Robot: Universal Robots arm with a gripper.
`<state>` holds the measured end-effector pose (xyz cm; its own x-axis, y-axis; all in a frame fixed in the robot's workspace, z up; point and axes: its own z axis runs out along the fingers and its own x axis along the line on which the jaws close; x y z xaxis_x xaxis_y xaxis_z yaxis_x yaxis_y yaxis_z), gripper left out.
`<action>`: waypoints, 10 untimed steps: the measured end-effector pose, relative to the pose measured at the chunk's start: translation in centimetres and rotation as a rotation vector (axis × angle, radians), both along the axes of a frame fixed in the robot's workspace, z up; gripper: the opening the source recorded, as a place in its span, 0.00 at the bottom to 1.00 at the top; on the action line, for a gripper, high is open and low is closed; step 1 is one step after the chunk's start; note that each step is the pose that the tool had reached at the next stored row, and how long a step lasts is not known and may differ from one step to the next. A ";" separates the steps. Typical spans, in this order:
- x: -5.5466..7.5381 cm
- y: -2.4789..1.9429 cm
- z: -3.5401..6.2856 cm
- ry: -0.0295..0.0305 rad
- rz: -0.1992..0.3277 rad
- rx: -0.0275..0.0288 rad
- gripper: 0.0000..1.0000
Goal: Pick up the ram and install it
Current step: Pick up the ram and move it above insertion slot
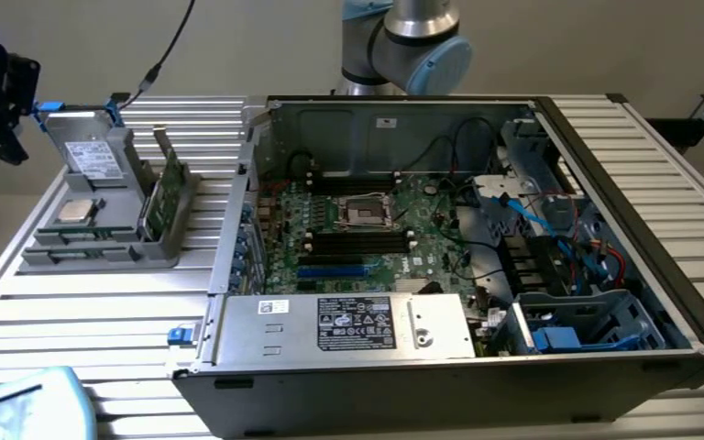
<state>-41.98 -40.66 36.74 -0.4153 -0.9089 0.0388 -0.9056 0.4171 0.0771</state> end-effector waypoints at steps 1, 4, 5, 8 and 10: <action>0.0 0.00 -0.01 -0.0001 0.012 0.0042 0.11; 0.0 0.00 0.00 -0.0001 0.051 0.0194 0.11; 0.1 0.00 0.01 0.0000 0.063 0.0240 0.11; 0.1 0.00 0.02 -0.0001 0.099 0.0392 0.11; 0.2 0.00 0.05 -0.0003 0.122 0.0503 0.11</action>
